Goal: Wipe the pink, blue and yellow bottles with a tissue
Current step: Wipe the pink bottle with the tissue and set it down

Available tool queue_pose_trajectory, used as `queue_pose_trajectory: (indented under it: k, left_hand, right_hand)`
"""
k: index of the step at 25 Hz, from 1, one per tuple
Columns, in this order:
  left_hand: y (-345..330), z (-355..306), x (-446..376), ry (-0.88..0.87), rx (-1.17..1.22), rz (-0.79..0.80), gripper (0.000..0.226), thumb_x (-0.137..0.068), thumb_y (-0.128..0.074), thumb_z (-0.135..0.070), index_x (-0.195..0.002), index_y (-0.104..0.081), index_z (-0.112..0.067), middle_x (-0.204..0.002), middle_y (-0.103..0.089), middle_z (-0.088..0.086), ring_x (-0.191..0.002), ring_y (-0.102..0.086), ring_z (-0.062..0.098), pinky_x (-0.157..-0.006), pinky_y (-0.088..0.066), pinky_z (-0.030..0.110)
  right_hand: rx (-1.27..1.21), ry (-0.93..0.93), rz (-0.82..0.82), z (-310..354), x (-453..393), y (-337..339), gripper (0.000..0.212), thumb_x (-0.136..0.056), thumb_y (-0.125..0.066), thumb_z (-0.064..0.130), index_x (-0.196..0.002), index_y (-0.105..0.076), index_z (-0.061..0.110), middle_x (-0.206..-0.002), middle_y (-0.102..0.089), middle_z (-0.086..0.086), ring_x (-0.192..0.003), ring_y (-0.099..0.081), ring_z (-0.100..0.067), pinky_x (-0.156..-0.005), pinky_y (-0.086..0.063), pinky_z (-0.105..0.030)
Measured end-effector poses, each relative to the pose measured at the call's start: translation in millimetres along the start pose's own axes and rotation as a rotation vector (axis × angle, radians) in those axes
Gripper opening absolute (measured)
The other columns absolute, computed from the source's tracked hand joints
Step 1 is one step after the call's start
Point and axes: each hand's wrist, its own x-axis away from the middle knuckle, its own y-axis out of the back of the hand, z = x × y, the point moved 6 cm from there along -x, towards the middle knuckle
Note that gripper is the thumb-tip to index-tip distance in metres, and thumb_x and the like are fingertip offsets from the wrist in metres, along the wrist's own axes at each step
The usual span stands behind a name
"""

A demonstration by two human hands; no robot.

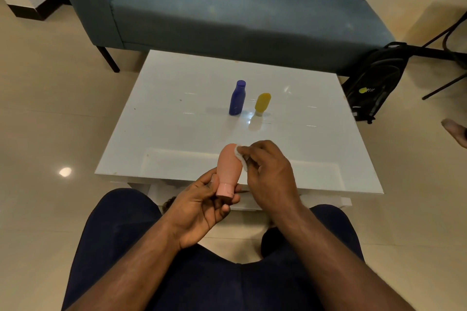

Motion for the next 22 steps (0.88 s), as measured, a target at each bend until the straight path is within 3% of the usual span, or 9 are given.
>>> queue_pose_trajectory:
  k: [2,6,9,12,17,22]
  left_hand:
    - [0,0,1,0.001,0.000,0.006,0.042,-0.097,-0.049,-0.023,-0.137,-0.055,-0.011,-0.109,-0.070,0.027,-0.082,-0.072,0.027,-0.059,-0.059,0.027]
    - [1,-2,-1,-0.027,0.009,-0.005,0.042,-0.098,-0.047,-0.023,-0.137,-0.055,-0.008,-0.100,-0.073,0.018,-0.075,-0.072,0.022,-0.058,-0.059,0.025]
    - [-1,-1,0,0.010,0.040,0.032,0.044,-0.099,-0.045,-0.022,-0.140,-0.052,-0.008,-0.105,-0.070,0.024,-0.077,-0.072,0.025,-0.058,-0.059,0.026]
    - [-4,0,1,0.026,0.047,0.067,0.048,-0.096,-0.046,-0.019,-0.143,-0.051,-0.016,-0.107,-0.070,0.026,-0.076,-0.071,0.027,-0.057,-0.058,0.028]
    - [-3,-4,1,-0.008,0.056,0.063,0.046,-0.100,-0.045,-0.018,-0.144,-0.055,-0.027,-0.111,-0.071,0.018,-0.071,-0.069,0.023,-0.057,-0.058,0.029]
    - [-6,-4,2,-0.028,0.007,0.041,0.036,-0.099,-0.053,-0.029,-0.130,-0.068,-0.021,-0.105,-0.072,0.012,-0.075,-0.069,0.018,-0.060,-0.059,0.026]
  right_hand:
    - [-0.020,-0.021,-0.007,2,2,-1,0.024,-0.092,-0.059,0.011,-0.114,-0.068,0.015,-0.105,-0.060,0.000,-0.093,-0.056,-0.009,-0.084,-0.054,-0.031]
    - [-0.008,0.105,0.103,25,29,-10,0.030,-0.088,-0.062,0.007,-0.117,-0.066,0.014,-0.107,-0.057,0.000,-0.093,-0.057,-0.013,-0.081,-0.053,-0.026]
    - [-0.080,0.011,0.012,12,5,-4,0.025,-0.091,-0.060,0.007,-0.112,-0.069,0.016,-0.104,-0.059,0.003,-0.092,-0.056,-0.006,-0.081,-0.052,-0.021]
    - [-0.156,-0.069,-0.018,6,-7,1,0.022,-0.092,-0.059,0.009,-0.108,-0.070,0.018,-0.102,-0.060,0.007,-0.092,-0.055,-0.001,-0.082,-0.049,-0.015]
    - [-0.147,-0.012,0.077,23,26,-12,0.025,-0.091,-0.060,0.010,-0.112,-0.069,0.021,-0.103,-0.054,0.009,-0.092,-0.054,-0.004,-0.078,-0.048,-0.011]
    - [-0.147,0.047,0.084,27,17,-12,0.026,-0.089,-0.062,0.007,-0.111,-0.069,0.018,-0.101,-0.057,0.009,-0.090,-0.054,0.000,-0.078,-0.044,-0.007]
